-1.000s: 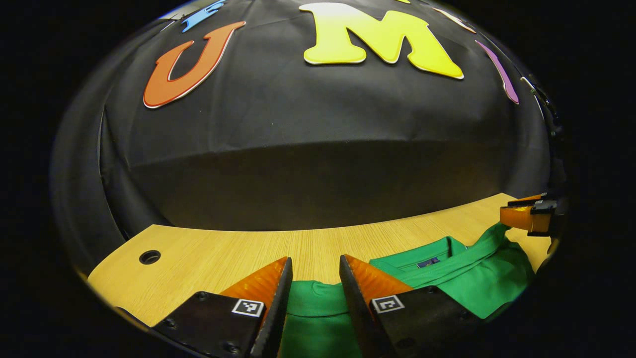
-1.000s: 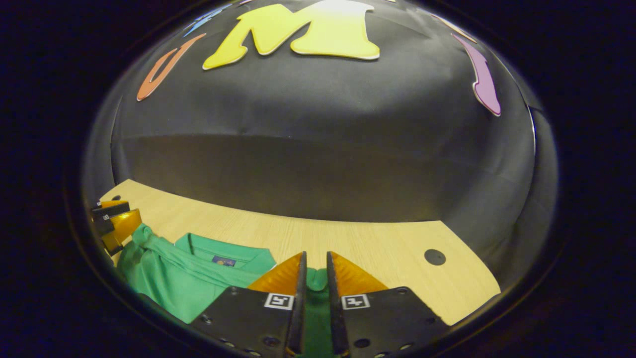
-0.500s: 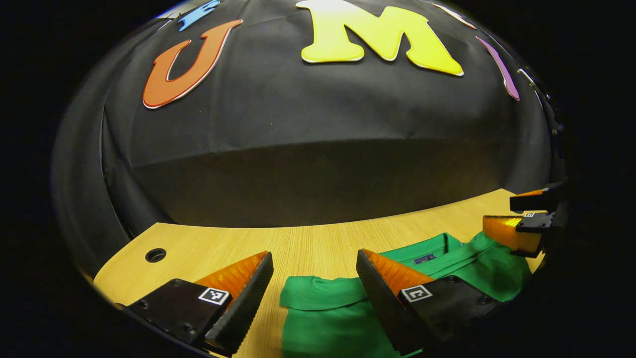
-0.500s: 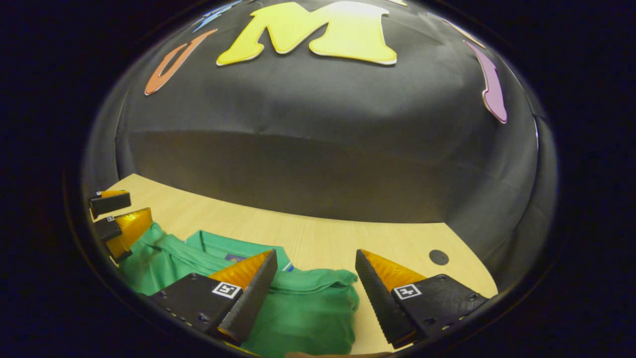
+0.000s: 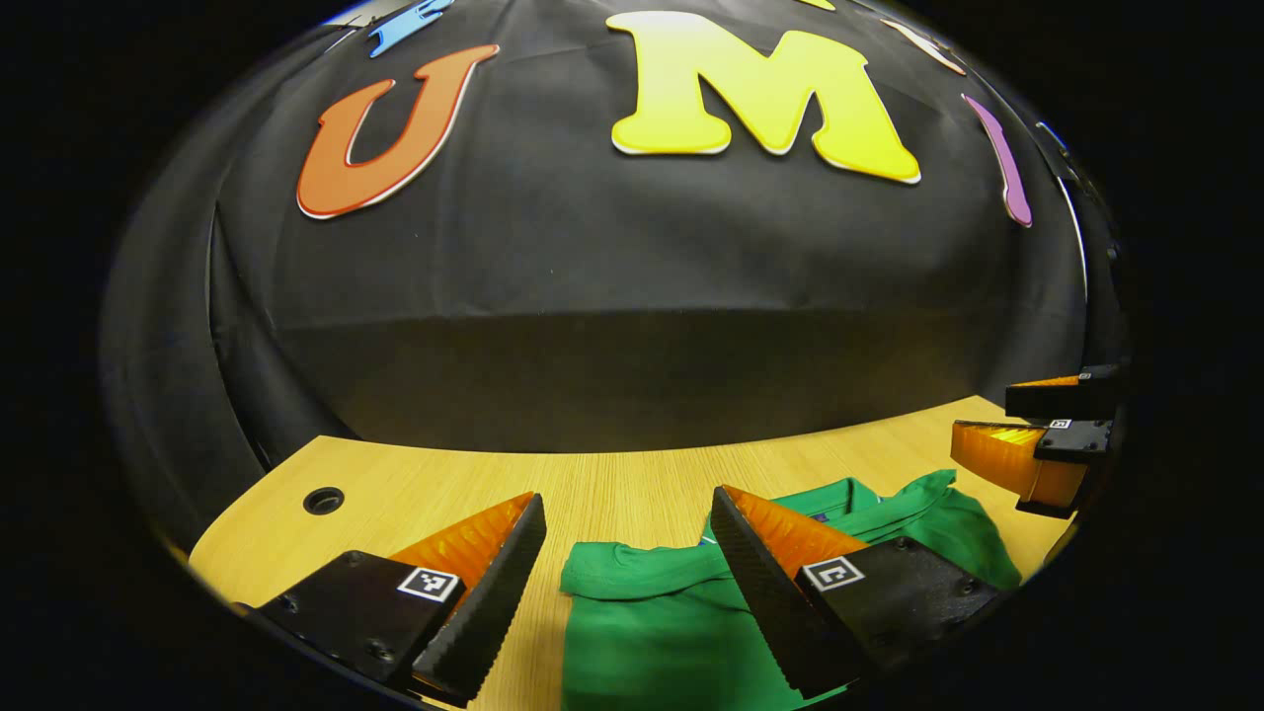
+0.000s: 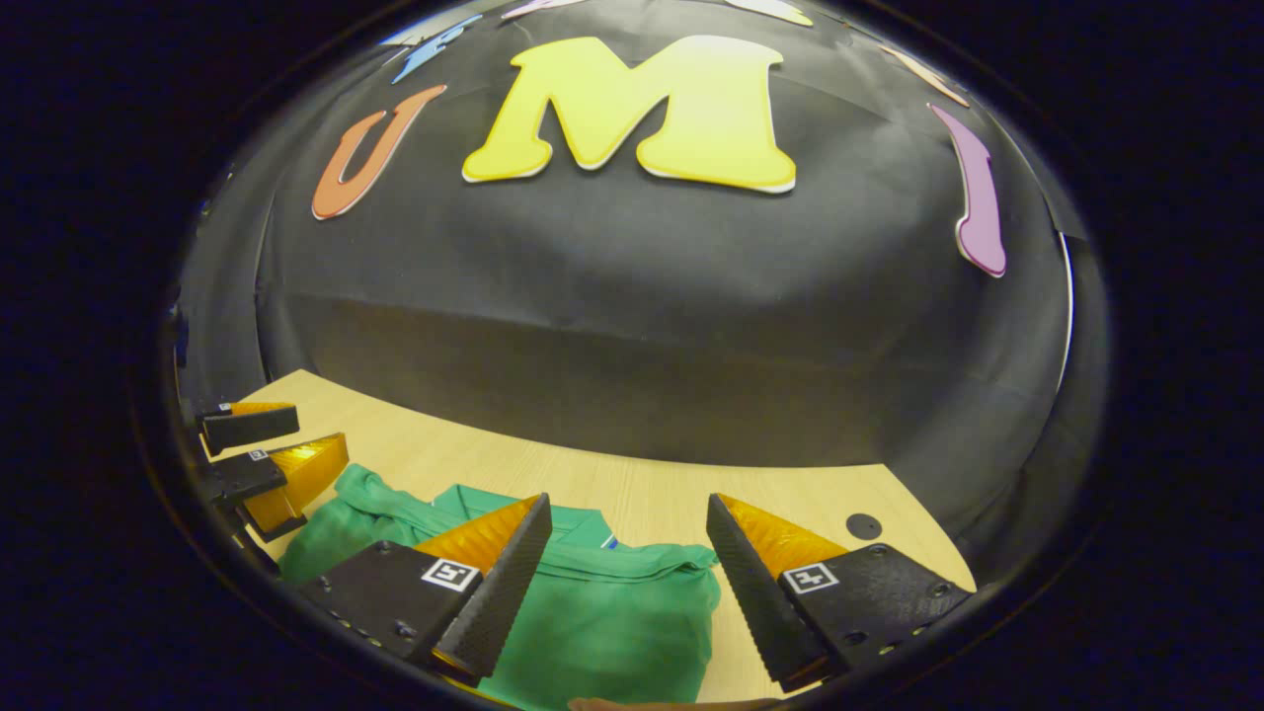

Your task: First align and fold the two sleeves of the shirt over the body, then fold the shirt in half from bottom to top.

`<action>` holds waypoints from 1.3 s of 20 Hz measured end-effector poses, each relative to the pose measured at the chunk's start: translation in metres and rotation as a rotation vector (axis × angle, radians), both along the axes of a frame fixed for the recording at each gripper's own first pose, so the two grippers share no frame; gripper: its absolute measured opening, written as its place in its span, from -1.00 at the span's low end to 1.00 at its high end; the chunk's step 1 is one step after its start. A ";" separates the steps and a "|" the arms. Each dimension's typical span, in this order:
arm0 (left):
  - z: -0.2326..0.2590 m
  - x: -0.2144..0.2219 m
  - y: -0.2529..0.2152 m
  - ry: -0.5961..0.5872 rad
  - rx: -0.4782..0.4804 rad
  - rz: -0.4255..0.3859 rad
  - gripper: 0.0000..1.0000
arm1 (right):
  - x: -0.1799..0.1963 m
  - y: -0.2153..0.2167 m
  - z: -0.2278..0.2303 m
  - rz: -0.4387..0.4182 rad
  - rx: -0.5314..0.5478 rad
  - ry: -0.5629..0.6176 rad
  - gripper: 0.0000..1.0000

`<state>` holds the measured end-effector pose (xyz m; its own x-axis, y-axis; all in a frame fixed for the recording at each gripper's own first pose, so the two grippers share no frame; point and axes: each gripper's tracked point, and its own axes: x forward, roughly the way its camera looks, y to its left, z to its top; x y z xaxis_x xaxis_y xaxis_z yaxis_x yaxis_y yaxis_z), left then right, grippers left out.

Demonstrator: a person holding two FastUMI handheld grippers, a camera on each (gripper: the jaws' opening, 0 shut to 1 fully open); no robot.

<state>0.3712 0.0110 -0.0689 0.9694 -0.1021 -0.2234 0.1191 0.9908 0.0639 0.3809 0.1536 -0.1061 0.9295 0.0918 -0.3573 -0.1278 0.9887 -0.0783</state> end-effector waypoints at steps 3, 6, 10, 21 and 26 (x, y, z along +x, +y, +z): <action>0.012 -0.031 -0.003 -0.011 0.056 -0.002 1.00 | -0.022 -0.001 0.018 -0.003 -0.011 -0.039 0.91; 0.015 -0.081 -0.008 -0.005 0.028 -0.009 1.00 | -0.049 0.008 0.029 0.018 -0.020 -0.056 0.91; 0.024 -0.157 0.015 -0.005 -0.027 0.048 1.00 | -0.095 0.028 0.040 0.056 -0.054 -0.082 0.91; 0.060 -0.345 0.081 -0.093 0.042 0.197 1.00 | -0.251 0.086 0.077 0.247 -0.052 -0.164 0.91; 0.059 -0.374 0.052 -0.127 0.014 0.122 1.00 | -0.324 0.038 0.105 0.241 -0.017 -0.240 0.90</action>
<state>-0.0027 0.0632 -0.0101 0.9949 0.0209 -0.0985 -0.0125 0.9963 0.0852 0.0567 0.1916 -0.0014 0.9397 0.3148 -0.1339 -0.3333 0.9307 -0.1505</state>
